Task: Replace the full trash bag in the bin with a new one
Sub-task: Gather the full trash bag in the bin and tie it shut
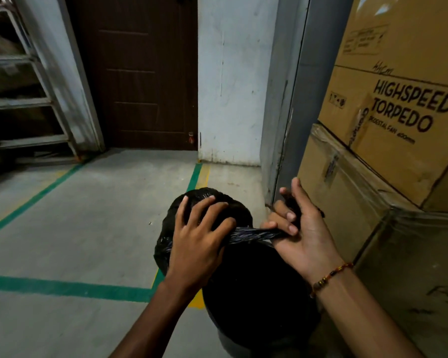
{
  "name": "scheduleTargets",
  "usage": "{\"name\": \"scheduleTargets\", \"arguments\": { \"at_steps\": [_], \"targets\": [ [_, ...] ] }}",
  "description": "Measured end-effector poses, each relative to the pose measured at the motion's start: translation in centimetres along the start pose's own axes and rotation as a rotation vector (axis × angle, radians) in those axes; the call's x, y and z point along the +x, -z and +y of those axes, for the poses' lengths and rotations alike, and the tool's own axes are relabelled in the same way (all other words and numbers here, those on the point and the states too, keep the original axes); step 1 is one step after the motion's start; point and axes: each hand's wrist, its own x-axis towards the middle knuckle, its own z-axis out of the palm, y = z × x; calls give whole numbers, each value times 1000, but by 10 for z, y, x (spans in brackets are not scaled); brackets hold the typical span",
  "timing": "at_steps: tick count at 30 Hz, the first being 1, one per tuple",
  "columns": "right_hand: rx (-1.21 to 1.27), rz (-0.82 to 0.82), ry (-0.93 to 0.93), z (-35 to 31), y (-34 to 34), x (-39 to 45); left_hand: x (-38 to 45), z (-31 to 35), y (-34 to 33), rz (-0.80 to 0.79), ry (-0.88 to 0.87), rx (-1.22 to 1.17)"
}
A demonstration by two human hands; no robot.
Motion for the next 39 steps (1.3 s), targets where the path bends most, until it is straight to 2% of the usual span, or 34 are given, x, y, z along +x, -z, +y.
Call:
{"name": "scheduleTargets", "arguments": {
  "at_steps": [4, 6, 9, 12, 15, 17, 20, 24, 29, 31, 32, 34, 35, 39],
  "targets": [
    [-22, 139, 67, 5, 26, 2, -6, 3, -5, -124, -35, 77],
    [-186, 197, 151, 9, 38, 2, -6, 3, -5, -170, -39, 106],
    [-725, 129, 341, 16, 48, -2, 0, -1, 0, -210, -66, 150],
    [-1479, -146, 575, 13, 40, -9, 16, -4, 6, -256, -138, 202],
    [-2040, -324, 542, 4, 24, -13, 31, -4, 11, -347, -204, 248],
    [-2185, -332, 572, -2, 18, -11, 37, -3, 14, -382, -219, 251],
    [-2193, -383, 691, -11, 18, -1, 48, -5, 20, -423, -254, 134],
    [-2079, -515, 642, -24, 23, 11, 63, -13, 29, -574, -240, -286],
    [-1972, -429, 646, -33, 28, 11, 70, -5, 43, -707, -43, -747],
    [-1988, -396, 602, -37, 29, 10, 69, -2, 42, -719, 50, -728],
    [-1985, -388, 560, -40, 30, 10, 70, 0, 40, -713, 44, -611],
    [-1954, -382, 459, -45, 33, 9, 73, 6, 37, -665, -68, -313],
    [-1946, -381, 417, -47, 35, 9, 75, 12, 38, -648, -119, -262],
    [-1911, -361, 356, -51, 34, 5, 85, 28, 44, -710, -124, -329]
  ]
}}
